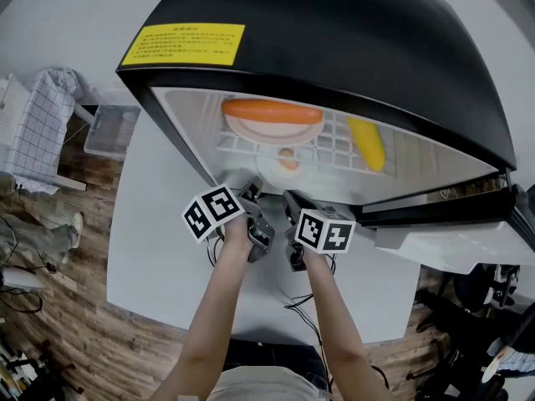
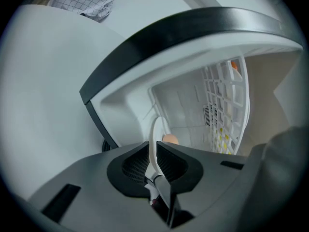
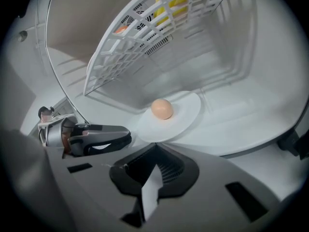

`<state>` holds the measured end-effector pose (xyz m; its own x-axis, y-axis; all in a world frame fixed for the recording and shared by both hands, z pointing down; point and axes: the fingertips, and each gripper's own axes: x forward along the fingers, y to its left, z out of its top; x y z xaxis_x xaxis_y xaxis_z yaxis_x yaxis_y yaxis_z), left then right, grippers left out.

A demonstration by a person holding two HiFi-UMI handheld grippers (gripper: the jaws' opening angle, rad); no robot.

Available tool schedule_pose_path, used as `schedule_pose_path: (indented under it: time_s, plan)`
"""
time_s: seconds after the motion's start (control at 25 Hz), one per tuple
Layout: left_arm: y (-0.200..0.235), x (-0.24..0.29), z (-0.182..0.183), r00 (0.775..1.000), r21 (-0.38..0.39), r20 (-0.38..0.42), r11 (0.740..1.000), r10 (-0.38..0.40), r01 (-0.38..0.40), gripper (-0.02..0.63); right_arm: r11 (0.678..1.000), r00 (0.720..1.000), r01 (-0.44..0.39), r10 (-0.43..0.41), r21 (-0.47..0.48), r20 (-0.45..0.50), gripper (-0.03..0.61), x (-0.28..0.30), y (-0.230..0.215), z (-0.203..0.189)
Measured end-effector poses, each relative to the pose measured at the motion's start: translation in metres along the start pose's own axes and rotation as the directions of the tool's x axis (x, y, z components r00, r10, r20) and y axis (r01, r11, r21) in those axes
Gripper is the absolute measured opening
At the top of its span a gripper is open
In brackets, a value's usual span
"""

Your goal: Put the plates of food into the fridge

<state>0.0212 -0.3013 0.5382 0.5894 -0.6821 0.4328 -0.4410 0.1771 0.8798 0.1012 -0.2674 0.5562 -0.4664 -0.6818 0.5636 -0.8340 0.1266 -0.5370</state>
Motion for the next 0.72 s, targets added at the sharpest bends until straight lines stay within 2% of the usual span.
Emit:
schedule_pose_path:
  time_s: [0.2,0.32,0.44,0.52,0.72]
  plan:
    - [-0.004,-0.009,-0.004,1.0,0.017,-0.008,1.0,-0.025,0.025,0.031,0.994,0.999,-0.028,0.031,0.108,-0.019,0.014,0.003,-0.004,0.003]
    - [-0.007,-0.014,-0.007,0.999,0.018,-0.01,0.999,-0.041,0.041,0.031,0.993,0.999,-0.027,0.03,0.118,-0.022,0.014,0.001,-0.005,0.002]
    - [-0.01,-0.019,-0.009,0.999,0.051,-0.007,0.998,-0.042,0.042,0.031,0.998,1.0,-0.025,0.024,0.064,0.008,0.014,-0.007,0.0,0.002]
    - [-0.009,-0.024,-0.009,1.0,0.081,0.007,0.997,-0.016,0.015,0.031,1.0,0.998,-0.025,0.024,0.009,0.053,0.014,-0.017,0.005,0.004]
    - [-0.015,-0.038,-0.012,0.998,0.145,0.058,0.989,-0.003,-0.006,0.029,0.98,0.986,0.058,-0.027,-0.191,0.163,0.014,-0.046,0.019,0.017]
